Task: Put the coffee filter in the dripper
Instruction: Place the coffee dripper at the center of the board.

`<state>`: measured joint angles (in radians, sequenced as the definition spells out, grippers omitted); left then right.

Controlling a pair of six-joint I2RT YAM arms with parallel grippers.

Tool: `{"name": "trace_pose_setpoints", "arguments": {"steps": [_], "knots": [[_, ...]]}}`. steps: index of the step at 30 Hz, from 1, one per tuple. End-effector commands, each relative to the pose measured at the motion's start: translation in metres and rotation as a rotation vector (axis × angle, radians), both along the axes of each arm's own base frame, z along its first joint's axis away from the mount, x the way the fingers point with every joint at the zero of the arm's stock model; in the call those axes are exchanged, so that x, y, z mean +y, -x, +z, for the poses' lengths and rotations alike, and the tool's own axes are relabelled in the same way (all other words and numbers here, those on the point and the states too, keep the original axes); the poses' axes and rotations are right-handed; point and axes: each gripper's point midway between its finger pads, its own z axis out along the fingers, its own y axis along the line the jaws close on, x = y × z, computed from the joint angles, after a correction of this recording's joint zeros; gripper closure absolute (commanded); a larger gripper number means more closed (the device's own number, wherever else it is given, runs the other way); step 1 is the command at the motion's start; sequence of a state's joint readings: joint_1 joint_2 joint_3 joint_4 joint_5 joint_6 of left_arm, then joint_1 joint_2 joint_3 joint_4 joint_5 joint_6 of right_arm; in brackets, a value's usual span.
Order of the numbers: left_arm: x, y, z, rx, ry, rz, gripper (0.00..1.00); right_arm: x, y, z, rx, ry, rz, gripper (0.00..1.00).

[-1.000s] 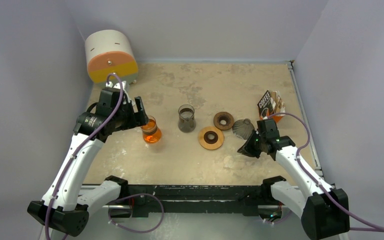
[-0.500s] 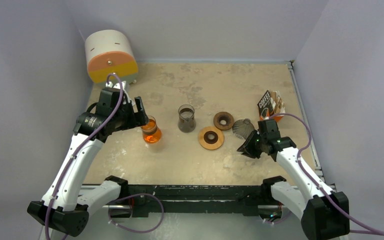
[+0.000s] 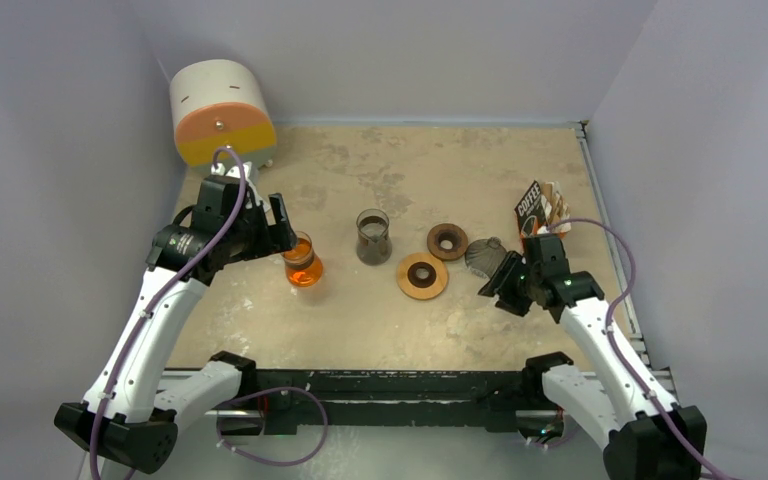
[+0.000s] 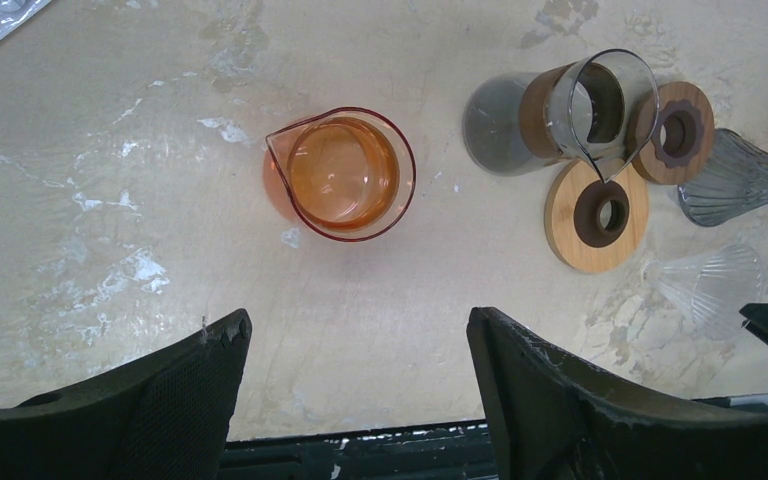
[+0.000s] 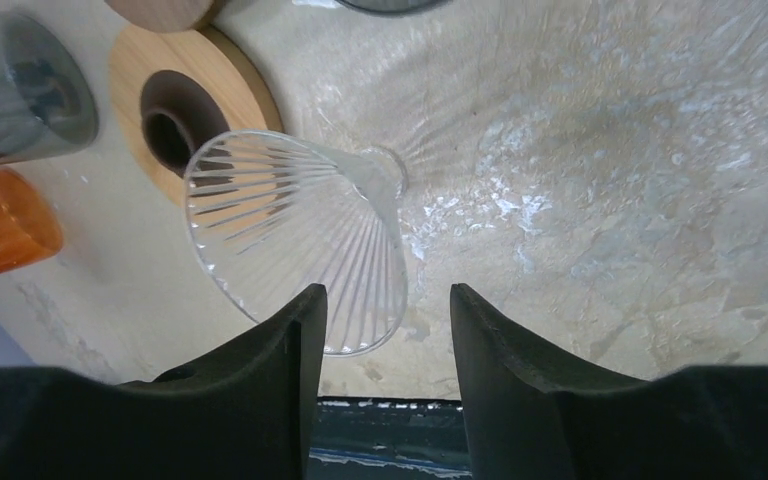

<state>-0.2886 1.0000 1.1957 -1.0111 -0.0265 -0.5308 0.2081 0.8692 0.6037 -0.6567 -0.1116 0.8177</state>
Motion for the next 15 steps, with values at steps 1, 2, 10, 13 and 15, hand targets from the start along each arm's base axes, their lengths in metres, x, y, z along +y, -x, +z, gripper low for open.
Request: {"name": "trace_pose_setpoints", "arguments": {"steps": [1, 2, 10, 13, 15], "knots": [[0.004, -0.005, 0.011, -0.038, -0.002, 0.03, 0.22, -0.014, -0.008, 0.031, -0.066, 0.086, 0.02, 0.47], [0.006, -0.005, 0.009, -0.028, -0.007, 0.042, 0.22, -0.016, -0.009, 0.037, -0.082, 0.096, 0.024, 0.47], [0.01, -0.01, -0.006, 0.039, 0.012, 0.157, 0.28, -0.021, -0.019, 0.078, -0.166, 0.144, 0.063, 0.45], [0.009, -0.012, -0.01, 0.061, 0.025, 0.186, 0.32, -0.024, -0.022, 0.091, -0.199, 0.162, 0.073, 0.44], [0.009, -0.012, -0.013, 0.079, 0.039, 0.218, 0.32, -0.027, -0.023, 0.099, -0.216, 0.181, 0.072, 0.44]]}}
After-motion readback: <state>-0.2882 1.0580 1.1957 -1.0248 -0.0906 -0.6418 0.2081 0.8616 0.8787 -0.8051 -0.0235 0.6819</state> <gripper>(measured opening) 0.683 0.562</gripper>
